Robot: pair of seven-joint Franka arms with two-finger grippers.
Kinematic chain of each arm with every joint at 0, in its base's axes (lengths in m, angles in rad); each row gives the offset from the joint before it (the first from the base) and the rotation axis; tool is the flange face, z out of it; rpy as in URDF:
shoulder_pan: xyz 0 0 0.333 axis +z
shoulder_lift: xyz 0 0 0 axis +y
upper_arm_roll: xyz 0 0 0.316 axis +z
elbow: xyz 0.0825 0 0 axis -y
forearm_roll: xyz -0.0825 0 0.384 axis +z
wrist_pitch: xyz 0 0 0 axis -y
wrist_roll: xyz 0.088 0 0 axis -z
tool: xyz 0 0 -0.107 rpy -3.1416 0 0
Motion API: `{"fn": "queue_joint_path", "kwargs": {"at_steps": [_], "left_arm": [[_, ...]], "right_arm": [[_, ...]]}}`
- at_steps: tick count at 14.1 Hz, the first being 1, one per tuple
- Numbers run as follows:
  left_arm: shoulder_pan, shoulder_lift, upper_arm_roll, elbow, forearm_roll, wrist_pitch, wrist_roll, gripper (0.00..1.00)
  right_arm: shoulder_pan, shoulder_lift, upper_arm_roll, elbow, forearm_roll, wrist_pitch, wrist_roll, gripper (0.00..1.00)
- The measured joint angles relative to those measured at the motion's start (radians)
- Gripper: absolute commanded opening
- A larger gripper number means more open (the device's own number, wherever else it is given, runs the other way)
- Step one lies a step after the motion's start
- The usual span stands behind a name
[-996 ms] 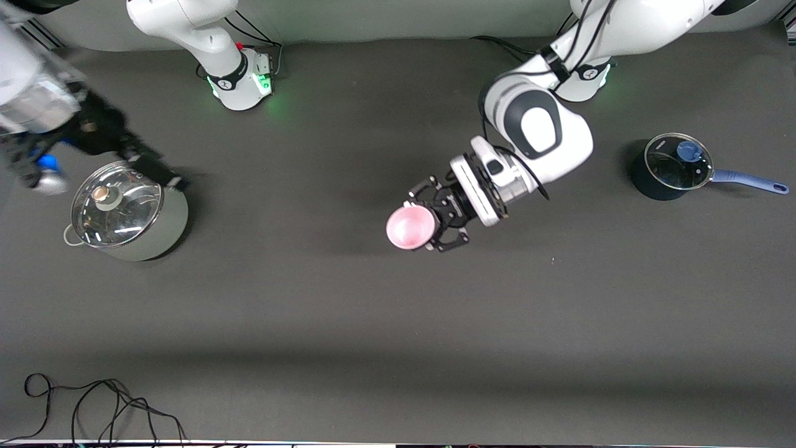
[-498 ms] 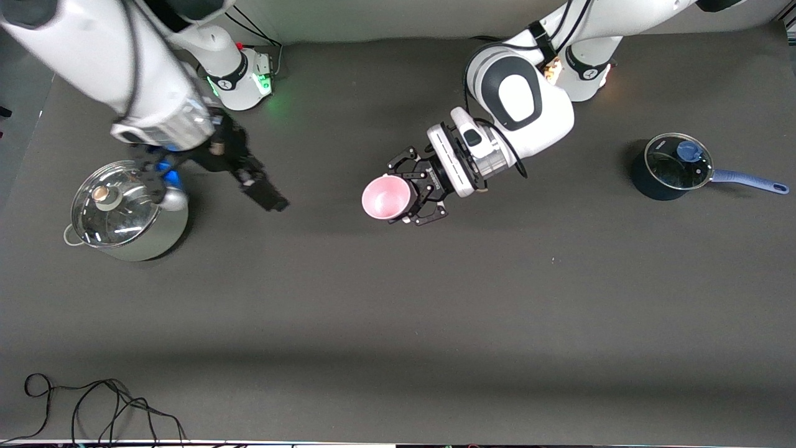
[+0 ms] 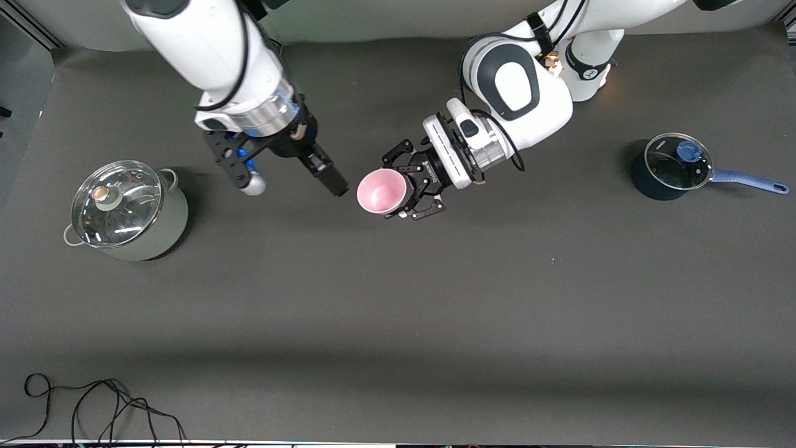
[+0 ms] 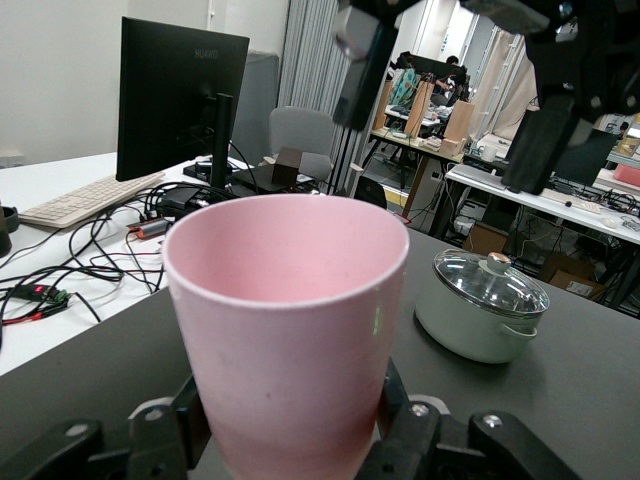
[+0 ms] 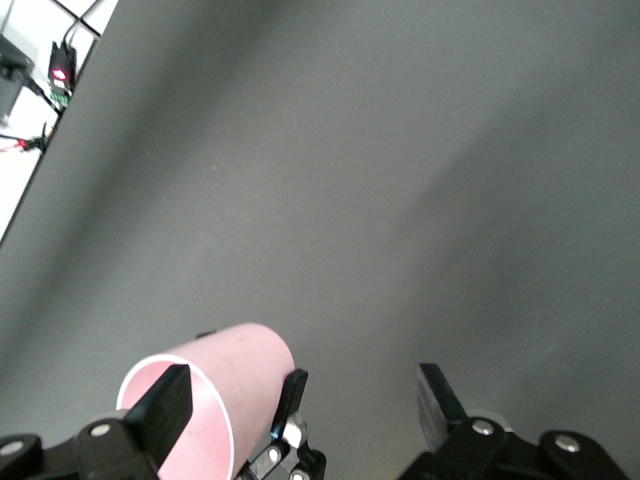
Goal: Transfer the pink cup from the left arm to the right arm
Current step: 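Close the right gripper on the pink cup beside the left gripper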
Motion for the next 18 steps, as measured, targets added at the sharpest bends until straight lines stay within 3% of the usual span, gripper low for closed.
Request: {"fn": "queue_joint_path", "kwargs": {"at_steps": [5,6,7,8,9,16,18], "left_arm": [[-0.008,0.0,-0.002,0.0,0.0,0.011,-0.013,0.34],[-0.011,0.0,-0.003,0.0,0.0,0.015,-0.014,0.34],[-0.014,0.0,-0.003,0.0,0.0,0.021,-0.015,0.34],[-0.017,0.0,-0.003,0.0,0.0,0.026,-0.016,0.34],[-0.019,0.0,-0.004,0.0,0.0,0.029,-0.017,0.34],[-0.03,0.0,-0.008,0.001,0.0,0.03,-0.017,0.39],[-0.03,0.0,-0.008,0.001,0.0,0.031,-0.013,0.52]], "right_arm": [[0.054,0.046,0.0,0.001,-0.002,-0.001,0.001,0.99],[0.059,0.052,0.0,0.002,-0.003,-0.001,0.001,0.81],[0.062,0.057,0.0,0.003,-0.003,-0.001,0.001,0.41],[0.062,0.06,0.0,0.004,-0.003,-0.001,0.001,0.07],[0.062,0.06,-0.002,0.005,-0.003,-0.001,0.001,0.0],[0.061,0.061,-0.011,0.021,-0.003,0.006,0.001,0.0],[0.06,0.062,-0.011,0.023,-0.003,0.003,0.001,0.0]]}}
